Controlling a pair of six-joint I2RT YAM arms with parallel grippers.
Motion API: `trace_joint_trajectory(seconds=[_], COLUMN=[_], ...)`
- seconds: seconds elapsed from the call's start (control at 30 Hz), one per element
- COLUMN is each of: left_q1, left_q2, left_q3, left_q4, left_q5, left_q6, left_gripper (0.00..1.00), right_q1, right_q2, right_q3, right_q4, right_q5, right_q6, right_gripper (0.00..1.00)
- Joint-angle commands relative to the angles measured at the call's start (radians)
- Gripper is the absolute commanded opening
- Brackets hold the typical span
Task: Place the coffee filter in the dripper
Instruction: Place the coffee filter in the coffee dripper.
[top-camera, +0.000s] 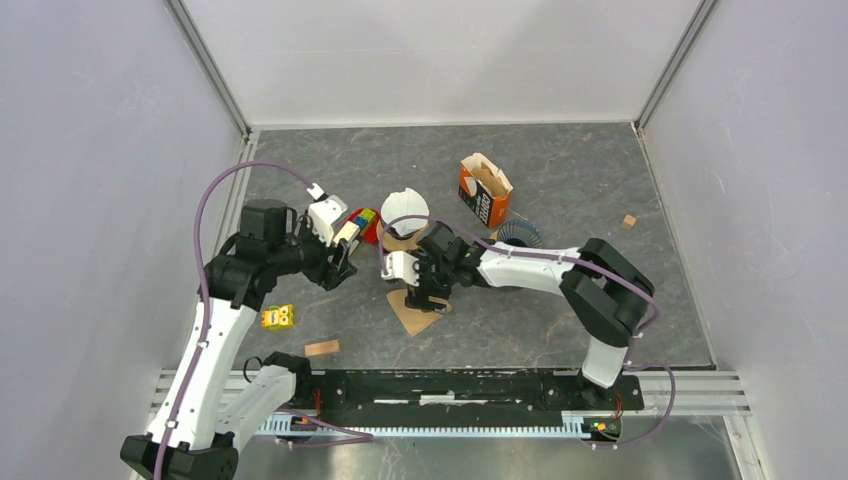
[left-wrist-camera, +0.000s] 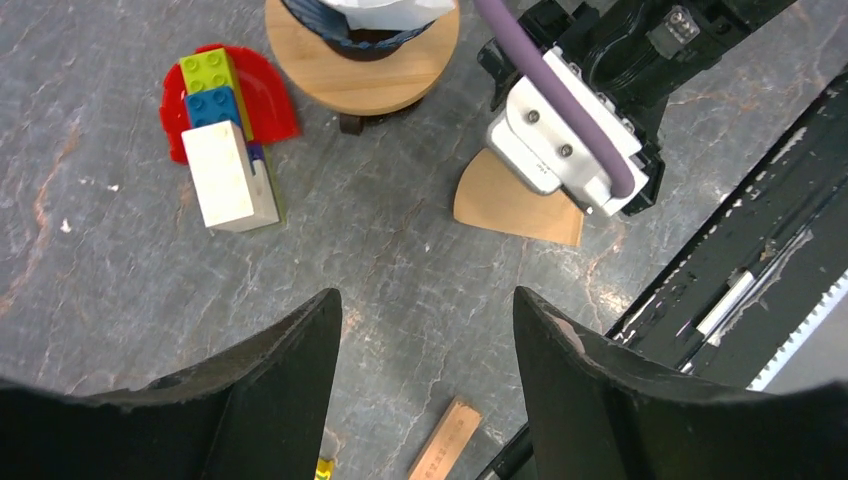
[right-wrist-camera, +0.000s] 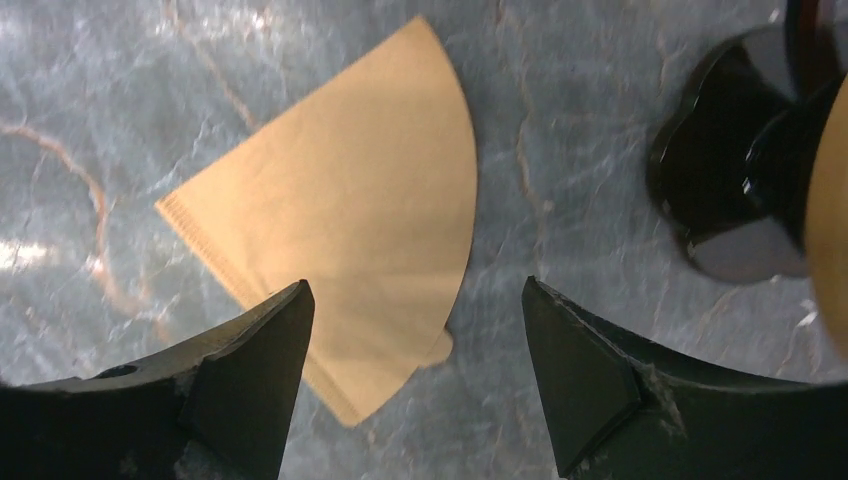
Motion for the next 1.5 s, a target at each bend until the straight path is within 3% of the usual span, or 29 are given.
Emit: trace_joint_trajectory(seconds=[0.0,0.27,0.5,0.67,0.9,1.07,1.2,1.47], left_q1=[0.01,0.009,0.01,0.01,0.01,0.01,0.01,0.01], left_q2=[-0.02,-0.003,0.0,0.001,0.003,0.014,0.027,0.036], left_q3=[0.018,0.046,0.07,0.081,0.094,0.1,0.101,0.104], left_q4=[-0.021,0.003,0.007,0.002,-0.004,0.009,0.019,0.035], left_q5=[-0.051,-0.035,-0.037,-0.048,-0.065,-0.083,-0.085,-0.1], left_q6=[0.032,0.017,0.015,0.022,0.033,0.032,0.027,0.02], left_gripper=[0.7,0.71,0.71,0.71,0.72,0.72,0.72,0.72], right_q1=[0.036,0.059,0.065,0.063,0.04,0.029,0.025,0.015], right_q2=[0.06,0.18,0.261,0.273,0.252,0.191,0.129,0.002], right_q3=[0.106,0.215,0.265,0.267,0.248,0.213,0.164,0.083], right_q4=[0.07,0.057,0.04,0.027,0.015,0.024,0.049,0.078], right_q5=[0.038,-0.009,-0.056,-0.078,-0.103,-0.119,-0.117,-0.053], right_q6=[-0.034,-0.054,-0.056,-0.069,-0.044,-0.013,0.013,-0.006], right_gripper=[0.83,0.81,0.68,0.51,0.16,0.0,0.0,0.4])
